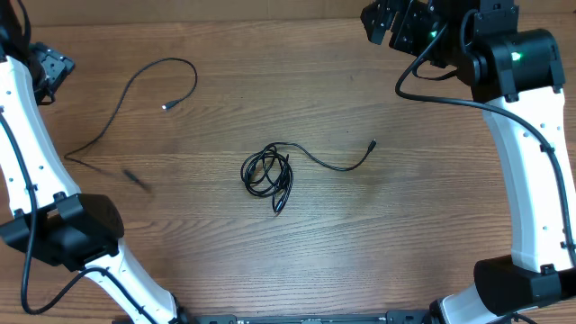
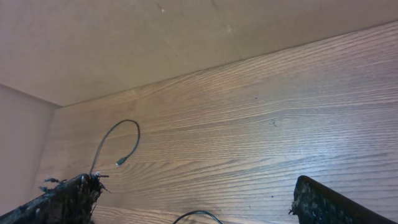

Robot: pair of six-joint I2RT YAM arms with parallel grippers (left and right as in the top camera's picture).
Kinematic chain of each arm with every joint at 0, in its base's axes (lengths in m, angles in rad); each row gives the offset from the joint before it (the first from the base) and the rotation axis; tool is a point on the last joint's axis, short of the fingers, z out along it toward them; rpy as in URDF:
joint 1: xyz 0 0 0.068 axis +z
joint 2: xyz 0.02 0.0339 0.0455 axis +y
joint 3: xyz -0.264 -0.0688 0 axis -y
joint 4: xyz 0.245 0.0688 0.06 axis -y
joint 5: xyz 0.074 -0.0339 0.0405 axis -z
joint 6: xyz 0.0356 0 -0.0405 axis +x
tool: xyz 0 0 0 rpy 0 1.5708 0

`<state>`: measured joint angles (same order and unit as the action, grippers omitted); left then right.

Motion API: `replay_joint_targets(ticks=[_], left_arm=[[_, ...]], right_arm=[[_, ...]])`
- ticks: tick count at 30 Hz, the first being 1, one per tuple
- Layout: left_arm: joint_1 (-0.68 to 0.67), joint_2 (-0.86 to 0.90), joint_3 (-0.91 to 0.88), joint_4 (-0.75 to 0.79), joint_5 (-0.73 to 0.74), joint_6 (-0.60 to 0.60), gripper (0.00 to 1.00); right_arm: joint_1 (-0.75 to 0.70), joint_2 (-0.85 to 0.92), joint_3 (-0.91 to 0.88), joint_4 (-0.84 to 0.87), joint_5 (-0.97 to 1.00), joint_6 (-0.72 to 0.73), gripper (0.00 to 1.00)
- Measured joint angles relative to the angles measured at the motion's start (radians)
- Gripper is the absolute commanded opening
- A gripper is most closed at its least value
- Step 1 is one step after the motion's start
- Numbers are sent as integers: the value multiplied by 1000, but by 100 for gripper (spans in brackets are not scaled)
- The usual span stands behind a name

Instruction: Untangle cables

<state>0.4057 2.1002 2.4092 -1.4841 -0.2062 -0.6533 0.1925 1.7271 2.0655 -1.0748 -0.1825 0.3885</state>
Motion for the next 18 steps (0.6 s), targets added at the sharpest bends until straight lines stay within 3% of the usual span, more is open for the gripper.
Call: replay_joint_targets(ticks=[2,11,18], left_arm=[[0,19,0,13,5,20,100],[0,188,0,18,46,268,100],[0,347,-1,27,97,399,92]], right_arm=[[0,0,0,-3,-1,0,100],[0,0,0,-16,-1,0,100],[0,0,0,-18,-1,0,100]])
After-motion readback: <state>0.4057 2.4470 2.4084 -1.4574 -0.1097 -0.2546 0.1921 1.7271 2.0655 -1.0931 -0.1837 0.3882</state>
